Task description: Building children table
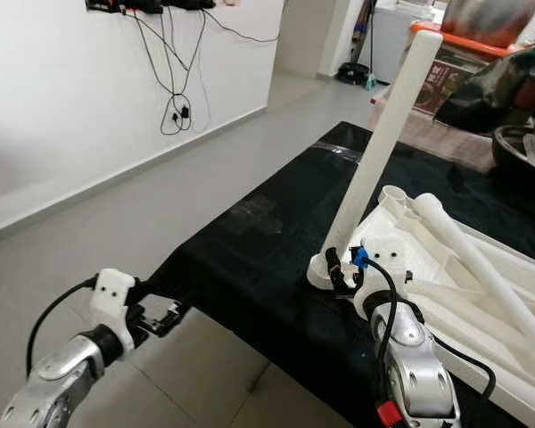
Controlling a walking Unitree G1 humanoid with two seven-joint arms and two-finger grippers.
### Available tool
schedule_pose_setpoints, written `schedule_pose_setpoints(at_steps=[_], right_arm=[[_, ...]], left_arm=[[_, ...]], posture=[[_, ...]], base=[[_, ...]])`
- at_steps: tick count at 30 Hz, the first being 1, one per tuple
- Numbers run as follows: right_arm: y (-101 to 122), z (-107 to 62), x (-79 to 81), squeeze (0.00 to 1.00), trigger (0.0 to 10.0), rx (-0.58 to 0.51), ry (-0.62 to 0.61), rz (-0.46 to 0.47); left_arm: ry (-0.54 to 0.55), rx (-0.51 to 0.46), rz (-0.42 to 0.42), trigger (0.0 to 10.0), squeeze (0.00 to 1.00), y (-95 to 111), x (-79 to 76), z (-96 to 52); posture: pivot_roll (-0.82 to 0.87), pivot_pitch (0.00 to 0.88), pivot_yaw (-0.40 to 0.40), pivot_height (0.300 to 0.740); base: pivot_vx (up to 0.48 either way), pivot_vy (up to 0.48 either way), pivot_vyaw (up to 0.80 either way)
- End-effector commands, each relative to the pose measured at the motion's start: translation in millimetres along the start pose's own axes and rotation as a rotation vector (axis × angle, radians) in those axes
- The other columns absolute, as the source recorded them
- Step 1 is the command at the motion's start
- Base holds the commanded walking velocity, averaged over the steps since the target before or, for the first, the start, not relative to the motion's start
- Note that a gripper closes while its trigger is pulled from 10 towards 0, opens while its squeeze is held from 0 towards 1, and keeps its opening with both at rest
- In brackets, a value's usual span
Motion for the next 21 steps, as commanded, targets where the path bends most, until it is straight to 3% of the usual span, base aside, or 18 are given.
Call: schedule_pose_setpoints(at_steps=[1, 3, 6, 10, 21], right_arm=[[0, 1.4, -3.2, 0.0, 10.0, 0.001, -0.046, -0.062], [-1, -0.2, 3.2, 0.0, 10.0, -0.005, -0.015, -0.075], [-3, -4.2, 10.3, 0.0, 10.0, 0.006, 0.035, -0.02], [-5, -6.7, 14.6, 0.0, 10.0, 0.019, 0.054, -0.053], [-1, 1.1, 26.5, 0.0, 10.0, 0.014, 0.067, -0.005]], left_arm=[[0.022, -0.009, 0.032, 10.0, 0.0, 1, 0.8, 0.9], [0.041, -0.023, 0.058, 10.0, 0.0, 2, 3.4, -0.3], [0.053, -0.025, 0.068, 10.0, 0.0, 3, 7.0, -3.0], [0.067, -0.023, 0.064, 10.0, 0.0, 2, 9.8, -5.7], [0.103, -0.026, 0.069, 10.0, 0.0, 1, 12.1, -5.2]], posture=[[-0.03, 0.0, -0.115, 0.74], [-0.03, 0.0, -0.117, 0.74], [-0.03, 0.0, -0.114, 0.74], [-0.03, 0.0, -0.113, 0.74], [-0.03, 0.0, -0.116, 0.74]], base=[[0.0, 0.0, 0.0], [0.0, 0.0, 0.0], [0.0, 0.0, 0.0], [0.0, 0.0, 0.0], [0.0, 0.0, 0.0]])
Point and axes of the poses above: a point about 5 cm out from each wrist's last joint towards the gripper, its own z axis pointing out of the wrist towards the gripper, its own y axis along the axis of the wrist's last joint, x = y × z, the point moved 2 cm from there along z, pointing out of the wrist towards the gripper, and after that the axes turned 10 degrees about z, right-handed, at the moved point
